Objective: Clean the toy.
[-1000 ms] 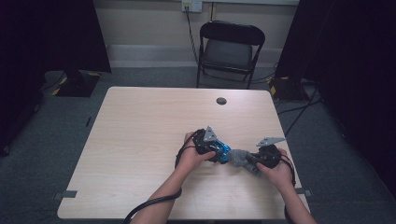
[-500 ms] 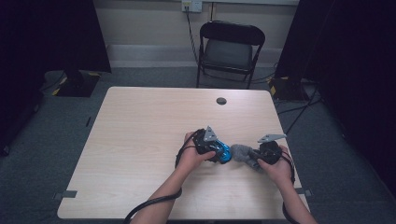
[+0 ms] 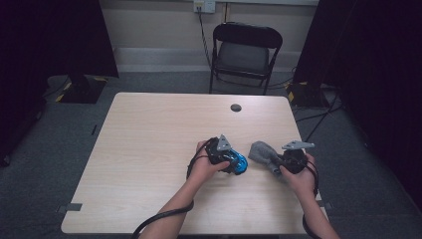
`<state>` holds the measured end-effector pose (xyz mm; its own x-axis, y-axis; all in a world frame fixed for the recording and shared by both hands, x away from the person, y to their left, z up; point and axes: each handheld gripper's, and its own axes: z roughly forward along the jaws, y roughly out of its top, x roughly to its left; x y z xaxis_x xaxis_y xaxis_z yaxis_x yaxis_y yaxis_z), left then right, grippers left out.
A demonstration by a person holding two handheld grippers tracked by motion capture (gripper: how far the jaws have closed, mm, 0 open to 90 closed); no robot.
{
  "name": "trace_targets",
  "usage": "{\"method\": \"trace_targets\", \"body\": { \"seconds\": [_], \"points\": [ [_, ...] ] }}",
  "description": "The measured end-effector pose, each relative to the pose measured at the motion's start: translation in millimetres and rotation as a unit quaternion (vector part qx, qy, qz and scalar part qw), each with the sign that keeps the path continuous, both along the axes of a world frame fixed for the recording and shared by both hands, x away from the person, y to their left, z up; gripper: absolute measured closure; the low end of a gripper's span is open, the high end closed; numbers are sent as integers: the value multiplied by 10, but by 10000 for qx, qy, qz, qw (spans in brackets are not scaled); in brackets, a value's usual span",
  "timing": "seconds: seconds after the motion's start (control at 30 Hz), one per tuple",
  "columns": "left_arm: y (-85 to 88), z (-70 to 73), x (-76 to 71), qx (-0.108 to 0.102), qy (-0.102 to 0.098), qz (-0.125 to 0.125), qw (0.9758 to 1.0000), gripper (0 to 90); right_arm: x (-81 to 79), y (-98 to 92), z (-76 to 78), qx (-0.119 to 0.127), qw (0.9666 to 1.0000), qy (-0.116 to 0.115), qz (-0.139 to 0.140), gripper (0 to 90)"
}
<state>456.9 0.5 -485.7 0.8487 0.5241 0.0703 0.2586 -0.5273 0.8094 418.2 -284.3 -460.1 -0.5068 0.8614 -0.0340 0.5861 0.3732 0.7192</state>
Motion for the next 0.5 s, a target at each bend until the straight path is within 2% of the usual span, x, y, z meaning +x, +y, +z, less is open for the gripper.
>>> {"method": "trace_targets", "body": {
  "seconds": [0.13, 0.3, 0.43, 0.5],
  "points": [
    [-1, 2, 0, 6, 15, 7, 10000, 155, 7, 25, -43, -80, 9999, 26, 100, 774],
    [3, -3, -1, 1, -16, -8, 10000, 155, 6, 61, -127, -69, 10000, 54, 32, 773],
    [1, -1, -1, -13, 0, 4, 10000, 155, 8, 50, -100, -57, 9999, 44, 80, 773],
    [2, -1, 1, -14, 8, 3, 10000, 155, -4, 23, -61, 36, 9999, 12, 121, 774]
  ]
}}
